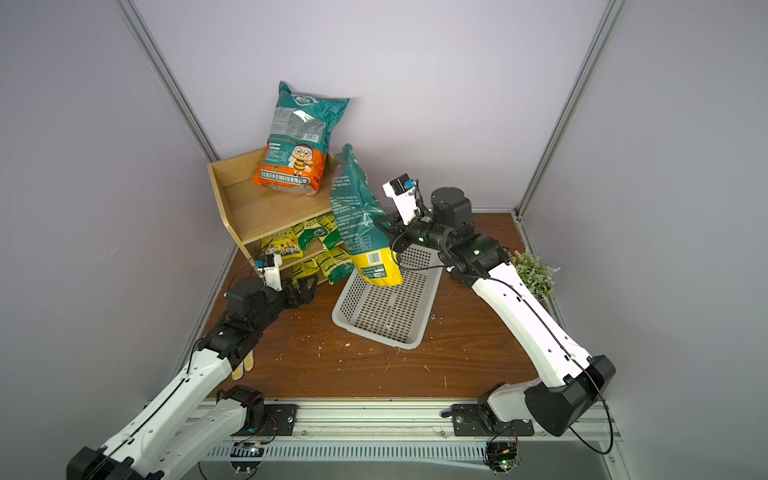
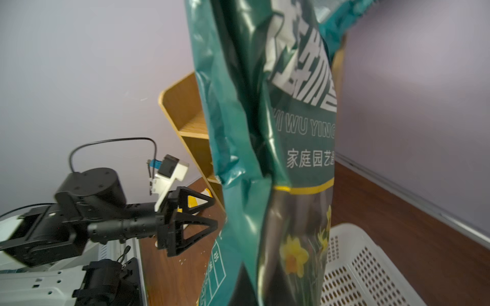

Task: Take down the fertilizer bag from the shelf
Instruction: Place the fertilizer bag in the storage box.

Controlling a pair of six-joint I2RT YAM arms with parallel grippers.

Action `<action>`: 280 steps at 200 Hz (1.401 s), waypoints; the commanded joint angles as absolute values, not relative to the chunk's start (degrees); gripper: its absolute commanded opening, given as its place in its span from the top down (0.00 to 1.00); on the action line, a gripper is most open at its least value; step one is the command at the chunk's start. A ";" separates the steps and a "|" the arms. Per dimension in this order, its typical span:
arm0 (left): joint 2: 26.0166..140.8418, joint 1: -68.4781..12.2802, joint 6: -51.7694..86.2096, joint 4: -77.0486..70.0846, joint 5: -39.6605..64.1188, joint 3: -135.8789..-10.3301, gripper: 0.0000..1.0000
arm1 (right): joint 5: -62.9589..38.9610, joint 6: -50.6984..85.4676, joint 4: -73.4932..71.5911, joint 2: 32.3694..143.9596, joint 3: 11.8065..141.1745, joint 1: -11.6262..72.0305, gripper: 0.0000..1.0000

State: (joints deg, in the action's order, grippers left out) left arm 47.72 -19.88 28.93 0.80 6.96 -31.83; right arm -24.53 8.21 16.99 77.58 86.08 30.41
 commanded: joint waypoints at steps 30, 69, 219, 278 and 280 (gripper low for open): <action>51.10 -25.97 34.15 2.17 5.42 -30.48 0.00 | -36.16 16.14 -19.86 73.36 68.09 20.70 1.00; 55.60 -27.62 38.34 -2.72 6.24 -28.11 0.03 | -44.36 17.02 -31.11 78.85 63.56 18.11 1.00; 75.20 -29.97 38.07 -5.63 10.95 -35.24 0.30 | -46.32 44.00 -82.38 101.62 40.84 7.41 0.68; 79.39 -30.00 34.66 0.39 9.62 -38.19 0.42 | -27.99 9.38 -31.04 80.31 47.22 9.76 0.52; 79.50 -30.05 34.46 0.54 9.48 -38.37 0.42 | -27.56 8.87 -30.37 79.62 47.27 9.82 0.52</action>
State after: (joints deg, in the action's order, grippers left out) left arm 77.91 -29.45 37.50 -4.08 10.98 -36.47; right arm -38.70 24.56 -48.42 88.53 42.59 8.51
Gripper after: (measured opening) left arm 0.587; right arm 0.477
